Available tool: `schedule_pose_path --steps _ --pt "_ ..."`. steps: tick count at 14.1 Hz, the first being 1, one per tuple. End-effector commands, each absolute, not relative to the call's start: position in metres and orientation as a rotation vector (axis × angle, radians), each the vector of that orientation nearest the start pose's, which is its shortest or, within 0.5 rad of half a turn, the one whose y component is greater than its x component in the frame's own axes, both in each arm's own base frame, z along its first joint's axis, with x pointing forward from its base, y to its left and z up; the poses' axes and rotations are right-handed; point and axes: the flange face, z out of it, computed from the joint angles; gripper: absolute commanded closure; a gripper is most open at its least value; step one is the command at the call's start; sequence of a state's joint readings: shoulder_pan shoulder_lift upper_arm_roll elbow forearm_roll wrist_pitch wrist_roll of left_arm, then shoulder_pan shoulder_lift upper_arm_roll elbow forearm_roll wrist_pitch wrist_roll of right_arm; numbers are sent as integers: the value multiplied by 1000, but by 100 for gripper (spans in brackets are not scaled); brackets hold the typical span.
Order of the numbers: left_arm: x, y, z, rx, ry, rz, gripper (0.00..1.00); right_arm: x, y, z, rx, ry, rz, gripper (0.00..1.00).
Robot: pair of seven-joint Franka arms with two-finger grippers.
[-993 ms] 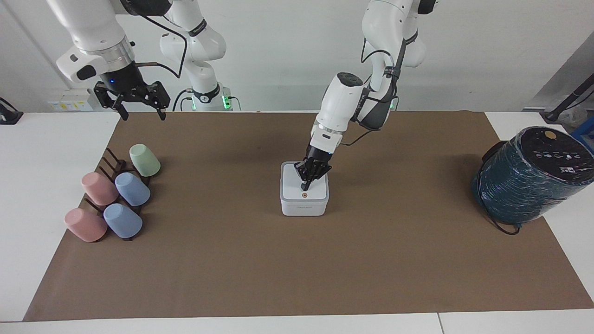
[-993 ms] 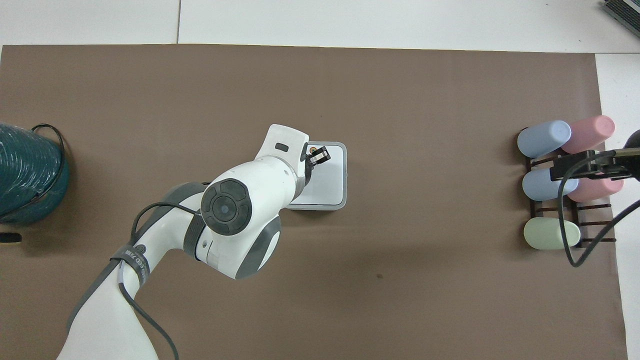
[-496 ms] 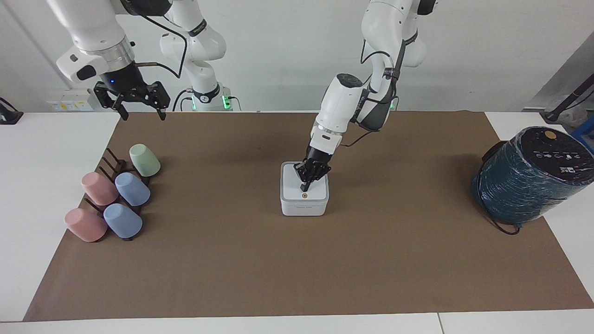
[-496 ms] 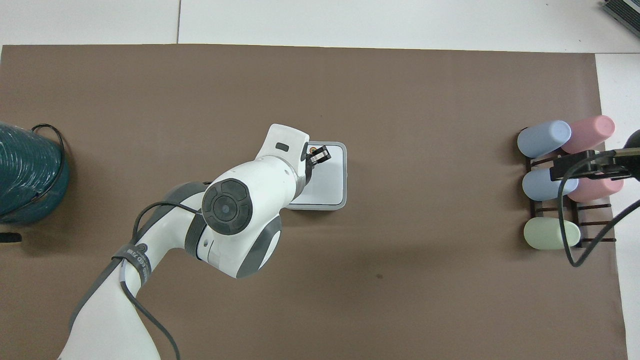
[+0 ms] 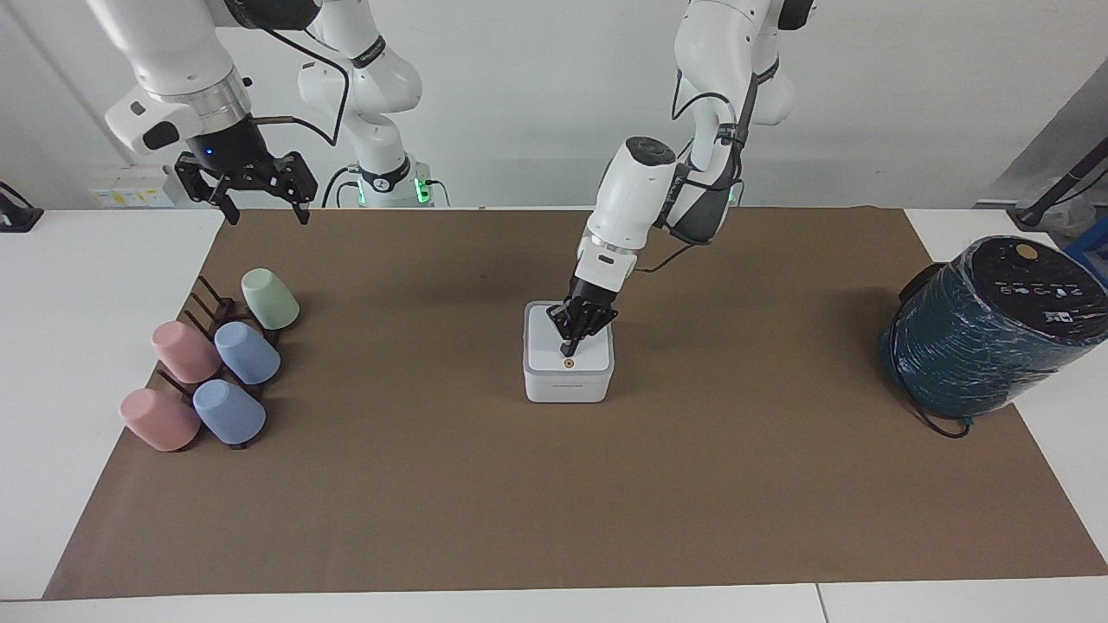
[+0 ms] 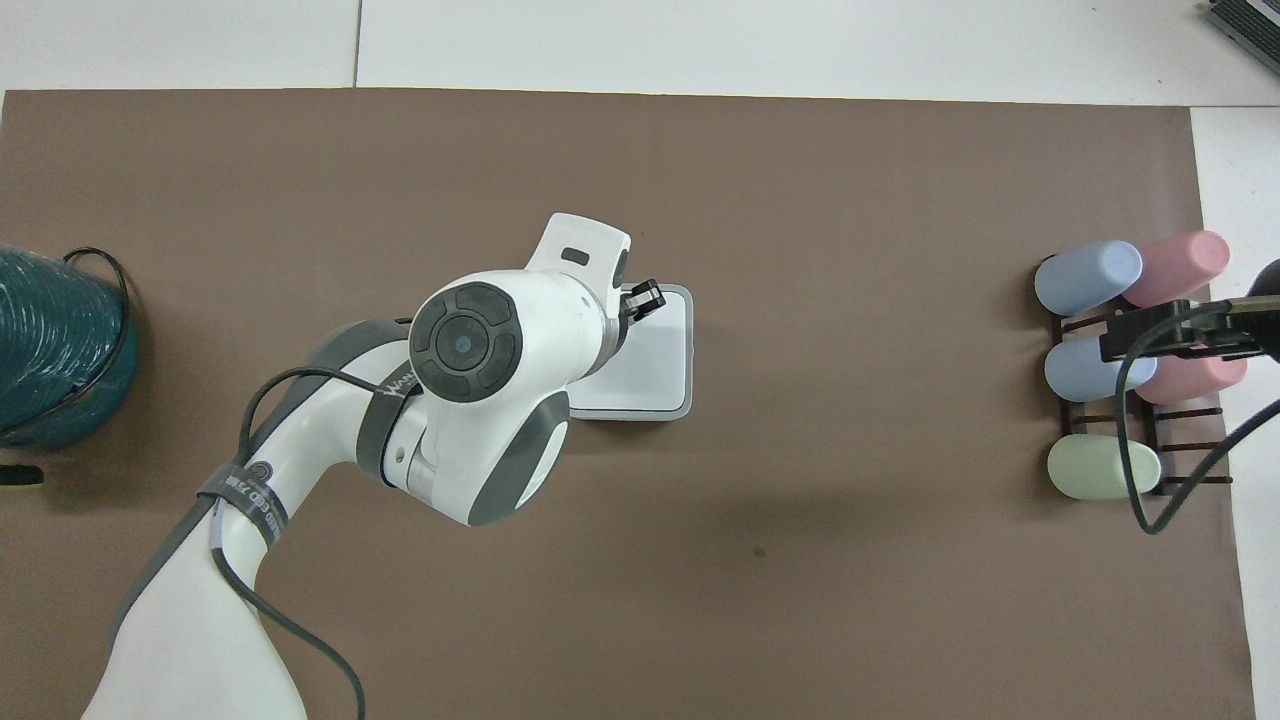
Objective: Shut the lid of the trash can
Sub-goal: 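Release the lid and withdraw the left gripper toward the spool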
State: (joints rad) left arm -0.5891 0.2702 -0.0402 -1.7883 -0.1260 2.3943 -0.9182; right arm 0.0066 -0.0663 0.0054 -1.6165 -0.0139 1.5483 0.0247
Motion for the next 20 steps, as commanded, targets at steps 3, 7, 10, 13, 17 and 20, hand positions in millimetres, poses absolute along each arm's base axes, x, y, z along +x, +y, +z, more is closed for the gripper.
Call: schedule_pose_path --steps 3,7,10,13,17,20 --pt "561 -339 495 -3263 -520 -159 100 527 6 638 -3138 41 12 0" --pt "578 -277 538 -3178 -316 -22 100 527 6 638 -3138 38 12 0" --pt "574 -216 584 -3186 -116 -33 100 527 6 638 -3138 41 12 0" --pt "567 -149 611 -3169 154 18 100 527 6 638 -3138 38 12 0" --pt "558 -99 631 -3088 325 31 100 527 6 638 -3138 38 12 0" --pt "556 -54 637 -3074 389 44 100 527 6 638 -3138 38 12 0"
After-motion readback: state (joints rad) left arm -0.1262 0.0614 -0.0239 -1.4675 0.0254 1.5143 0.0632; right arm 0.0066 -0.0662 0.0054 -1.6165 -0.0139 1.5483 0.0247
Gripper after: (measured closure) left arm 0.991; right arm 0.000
